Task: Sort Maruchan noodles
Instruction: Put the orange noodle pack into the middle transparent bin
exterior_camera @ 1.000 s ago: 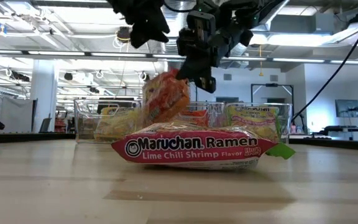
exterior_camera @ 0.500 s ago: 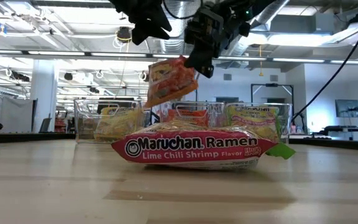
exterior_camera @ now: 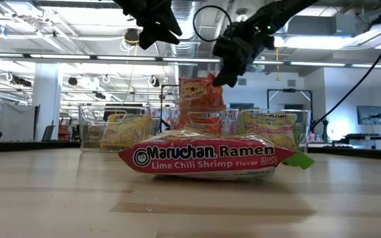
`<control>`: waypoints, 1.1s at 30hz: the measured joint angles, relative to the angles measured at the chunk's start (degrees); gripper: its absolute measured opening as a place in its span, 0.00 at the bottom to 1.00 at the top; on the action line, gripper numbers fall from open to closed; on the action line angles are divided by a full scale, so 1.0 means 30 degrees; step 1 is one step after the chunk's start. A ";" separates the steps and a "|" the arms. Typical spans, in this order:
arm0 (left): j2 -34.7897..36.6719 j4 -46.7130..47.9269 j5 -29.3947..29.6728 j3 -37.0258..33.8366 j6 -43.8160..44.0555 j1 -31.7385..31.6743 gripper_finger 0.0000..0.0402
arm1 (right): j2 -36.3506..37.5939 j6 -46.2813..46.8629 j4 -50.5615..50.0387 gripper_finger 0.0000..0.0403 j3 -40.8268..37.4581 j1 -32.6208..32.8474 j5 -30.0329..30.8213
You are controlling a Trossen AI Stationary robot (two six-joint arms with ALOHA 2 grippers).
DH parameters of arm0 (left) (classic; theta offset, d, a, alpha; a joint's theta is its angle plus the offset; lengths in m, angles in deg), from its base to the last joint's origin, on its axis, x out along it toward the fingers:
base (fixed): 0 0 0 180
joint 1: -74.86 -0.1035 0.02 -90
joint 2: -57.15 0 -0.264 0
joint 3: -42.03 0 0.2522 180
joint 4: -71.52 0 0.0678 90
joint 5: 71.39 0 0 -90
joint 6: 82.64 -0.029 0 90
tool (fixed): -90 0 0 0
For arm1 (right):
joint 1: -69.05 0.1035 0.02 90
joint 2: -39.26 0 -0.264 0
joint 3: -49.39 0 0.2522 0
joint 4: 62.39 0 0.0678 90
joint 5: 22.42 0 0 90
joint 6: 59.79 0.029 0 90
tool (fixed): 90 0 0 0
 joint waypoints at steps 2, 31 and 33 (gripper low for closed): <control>0.0000 0.0007 0.0000 0.0000 0.0000 0.0000 0.29 | 0.0000 -0.0941 -0.0039 0.02 0.0000 -0.0429 0.0000; -0.0007 0.0066 0.0947 0.0000 -0.0492 -0.0546 0.29 | -0.3503 -0.4162 -0.0423 0.02 -0.0015 -0.0857 -0.1020; -0.0007 0.0073 0.0954 0.0000 -0.0500 -0.0568 0.29 | -0.3638 -0.3821 -0.0136 0.02 -0.0007 -0.0726 0.0044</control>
